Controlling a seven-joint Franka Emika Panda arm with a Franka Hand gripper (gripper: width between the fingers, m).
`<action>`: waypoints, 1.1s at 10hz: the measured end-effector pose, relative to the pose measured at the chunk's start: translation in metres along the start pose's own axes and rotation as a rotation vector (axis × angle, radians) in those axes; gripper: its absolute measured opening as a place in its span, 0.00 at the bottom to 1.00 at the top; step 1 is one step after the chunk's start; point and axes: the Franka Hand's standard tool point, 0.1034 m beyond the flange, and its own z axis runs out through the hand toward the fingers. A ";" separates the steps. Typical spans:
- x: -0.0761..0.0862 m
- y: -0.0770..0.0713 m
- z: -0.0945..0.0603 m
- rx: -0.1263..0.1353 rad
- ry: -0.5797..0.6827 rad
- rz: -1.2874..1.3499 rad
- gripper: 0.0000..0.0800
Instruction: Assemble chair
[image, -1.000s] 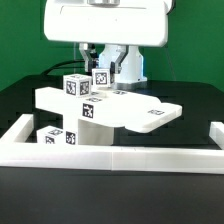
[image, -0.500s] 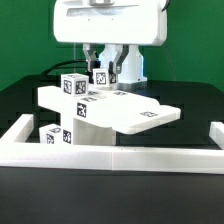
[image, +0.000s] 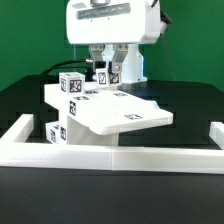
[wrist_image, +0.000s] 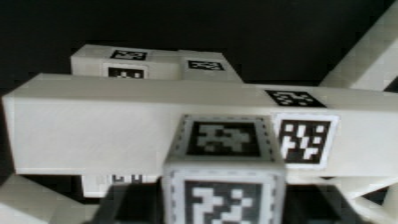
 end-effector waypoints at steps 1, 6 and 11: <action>0.000 0.000 0.000 0.000 0.000 -0.019 0.63; -0.005 -0.002 0.000 0.016 0.034 -0.424 0.81; -0.004 -0.003 0.000 0.009 0.034 -0.709 0.81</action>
Offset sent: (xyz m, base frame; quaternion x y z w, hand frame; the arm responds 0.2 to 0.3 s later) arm -0.0043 0.0058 0.0049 0.0105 0.0167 -0.1074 0.9940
